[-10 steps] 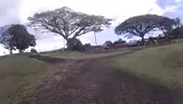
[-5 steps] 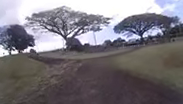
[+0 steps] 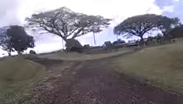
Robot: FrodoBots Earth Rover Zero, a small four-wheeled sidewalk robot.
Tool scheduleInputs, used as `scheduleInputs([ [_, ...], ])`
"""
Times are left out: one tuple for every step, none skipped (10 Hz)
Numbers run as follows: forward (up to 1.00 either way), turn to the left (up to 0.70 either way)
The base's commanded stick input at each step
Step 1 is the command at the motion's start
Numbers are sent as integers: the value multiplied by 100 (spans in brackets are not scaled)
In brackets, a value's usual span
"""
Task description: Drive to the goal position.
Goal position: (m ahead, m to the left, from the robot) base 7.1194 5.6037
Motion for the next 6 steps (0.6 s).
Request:
scheduleInputs([
  [50, 0],
  [50, 0],
  [50, 0],
  [50, 0],
  [50, 0],
  [50, 0],
])
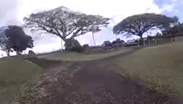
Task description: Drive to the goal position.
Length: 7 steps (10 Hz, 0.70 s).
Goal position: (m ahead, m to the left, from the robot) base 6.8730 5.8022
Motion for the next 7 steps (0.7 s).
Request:
scheduleInputs([
  [50, 0],
  [50, 8],
  [50, 44],
  [50, 50],
  [50, 50],
  [50, 50],
  [50, 50],
])
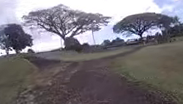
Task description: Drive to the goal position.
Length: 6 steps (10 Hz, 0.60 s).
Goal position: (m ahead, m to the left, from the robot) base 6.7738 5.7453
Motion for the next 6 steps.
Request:
scheduleInputs([
  [50, 47],
  [50, 27],
  [50, 7],
  [50, 0],
  [50, 0],
  [50, 0],
])
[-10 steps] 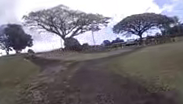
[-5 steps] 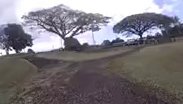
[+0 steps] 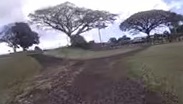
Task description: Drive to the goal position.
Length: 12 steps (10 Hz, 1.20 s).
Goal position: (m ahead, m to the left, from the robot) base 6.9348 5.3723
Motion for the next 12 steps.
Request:
scheduleInputs([
  [50, 0],
  [50, 0],
  [50, 0],
  [50, 0],
  [50, 0],
  [50, 0],
  [50, 0],
  [50, 0],
  [50, 0],
  [50, 0],
  [50, 0],
  [50, 0],
])
